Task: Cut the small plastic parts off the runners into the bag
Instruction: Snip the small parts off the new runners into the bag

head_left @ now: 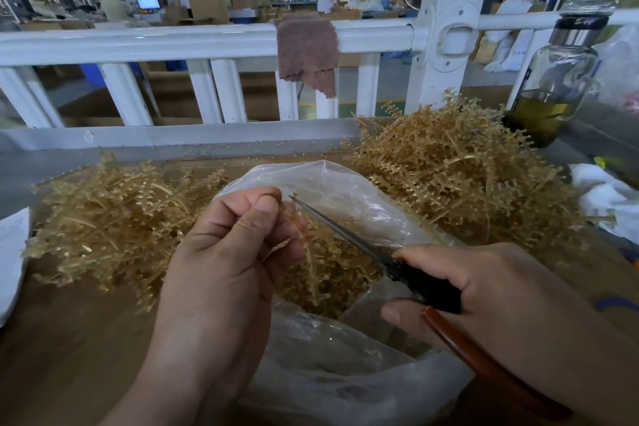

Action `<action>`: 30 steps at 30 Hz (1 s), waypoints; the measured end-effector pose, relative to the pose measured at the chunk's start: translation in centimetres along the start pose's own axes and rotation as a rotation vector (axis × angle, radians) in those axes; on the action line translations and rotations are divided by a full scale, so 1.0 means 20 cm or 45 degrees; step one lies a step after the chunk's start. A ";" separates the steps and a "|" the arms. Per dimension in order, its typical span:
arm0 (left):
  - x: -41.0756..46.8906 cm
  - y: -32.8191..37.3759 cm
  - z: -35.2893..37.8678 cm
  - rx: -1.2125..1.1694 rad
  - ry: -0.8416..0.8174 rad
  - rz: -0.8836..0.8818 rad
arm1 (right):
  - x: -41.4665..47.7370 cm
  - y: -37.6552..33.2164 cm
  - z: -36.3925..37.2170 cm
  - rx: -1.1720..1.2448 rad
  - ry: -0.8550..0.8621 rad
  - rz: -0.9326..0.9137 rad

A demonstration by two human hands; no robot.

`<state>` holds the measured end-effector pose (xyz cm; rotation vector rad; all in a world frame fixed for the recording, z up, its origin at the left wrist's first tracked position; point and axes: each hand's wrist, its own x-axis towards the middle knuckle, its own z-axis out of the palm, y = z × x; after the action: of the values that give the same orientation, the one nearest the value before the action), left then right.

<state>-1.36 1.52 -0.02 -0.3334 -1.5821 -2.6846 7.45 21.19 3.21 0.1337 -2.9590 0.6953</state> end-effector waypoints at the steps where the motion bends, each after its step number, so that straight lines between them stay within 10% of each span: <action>1: 0.00 0.00 0.00 -0.017 -0.005 -0.004 | 0.00 0.01 0.00 0.010 -0.014 0.005; 30: 0.02 0.01 -0.02 -0.023 0.002 0.005 | 0.01 0.01 -0.02 -0.005 -0.097 -0.021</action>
<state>-1.82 1.04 0.05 -0.3341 -1.5560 -2.6974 7.32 21.55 3.40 0.1879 -3.0277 0.6973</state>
